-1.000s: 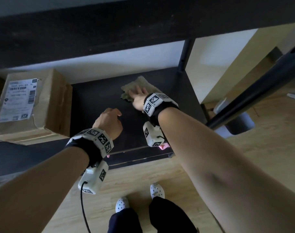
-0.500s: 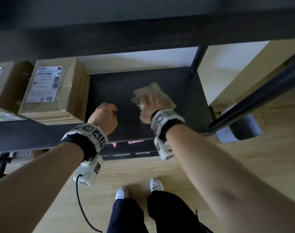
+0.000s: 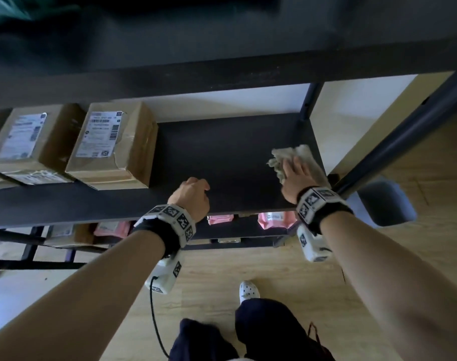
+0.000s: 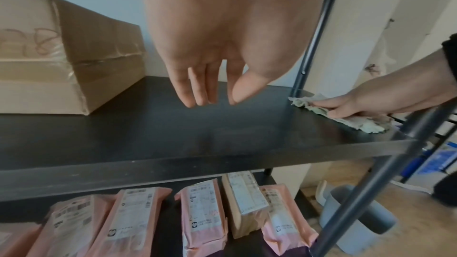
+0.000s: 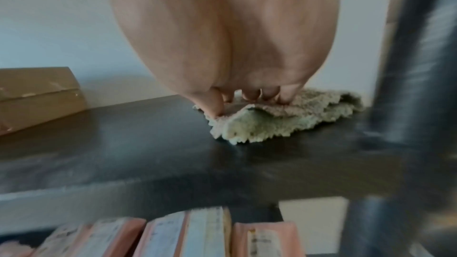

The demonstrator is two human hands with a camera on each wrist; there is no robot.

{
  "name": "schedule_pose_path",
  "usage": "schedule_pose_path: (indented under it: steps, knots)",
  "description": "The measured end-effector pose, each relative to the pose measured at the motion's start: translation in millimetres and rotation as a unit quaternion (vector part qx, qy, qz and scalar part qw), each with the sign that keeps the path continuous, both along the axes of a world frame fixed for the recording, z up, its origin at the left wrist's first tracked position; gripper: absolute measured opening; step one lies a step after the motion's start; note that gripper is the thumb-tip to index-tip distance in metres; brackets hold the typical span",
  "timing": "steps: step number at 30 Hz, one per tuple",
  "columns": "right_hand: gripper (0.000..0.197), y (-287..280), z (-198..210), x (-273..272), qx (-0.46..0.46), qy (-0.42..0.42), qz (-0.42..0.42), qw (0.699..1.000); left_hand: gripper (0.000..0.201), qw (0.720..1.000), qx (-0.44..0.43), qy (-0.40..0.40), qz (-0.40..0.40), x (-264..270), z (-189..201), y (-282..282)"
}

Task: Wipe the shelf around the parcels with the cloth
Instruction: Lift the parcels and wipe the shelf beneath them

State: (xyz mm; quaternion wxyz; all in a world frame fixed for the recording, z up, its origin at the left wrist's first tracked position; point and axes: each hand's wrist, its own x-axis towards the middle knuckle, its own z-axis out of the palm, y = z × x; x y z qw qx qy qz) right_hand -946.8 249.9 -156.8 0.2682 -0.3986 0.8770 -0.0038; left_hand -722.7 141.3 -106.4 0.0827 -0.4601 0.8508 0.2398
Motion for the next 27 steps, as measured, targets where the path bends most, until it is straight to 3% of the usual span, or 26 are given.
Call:
schedule_pose_path:
  steps: [2,6,9,13,21,27]
  knots:
    - [0.074,21.1,0.4,11.6,0.004,-0.009,-0.031,0.999,0.031,1.0,0.012,-0.009,-0.025,-2.0,-0.7,8.9]
    - [0.073,31.4,-3.2,80.9,-0.046,-0.027,0.028,0.998,0.032,0.998,0.019,-0.015,-0.06,8.3,0.1,17.3]
    - [0.068,13.0,-3.4,140.8,-0.094,-0.063,0.087,0.99,0.033,0.999,0.003,-0.004,-0.051,29.5,2.3,15.0]
    - [0.072,-24.8,-4.3,188.3,-0.088,-0.062,0.139,0.984,0.031,1.0,-0.008,0.012,-0.01,73.3,2.6,3.6]
    - [0.073,-73.3,25.0,236.3,-0.059,-0.022,0.248,0.967,0.034,0.996,0.023,0.002,0.086,176.0,-7.7,-24.2]
    - [0.069,-66.1,22.9,220.8,-0.113,-0.011,0.175,0.978,0.033,0.996,0.03,0.03,0.074,205.4,-15.5,-27.8]
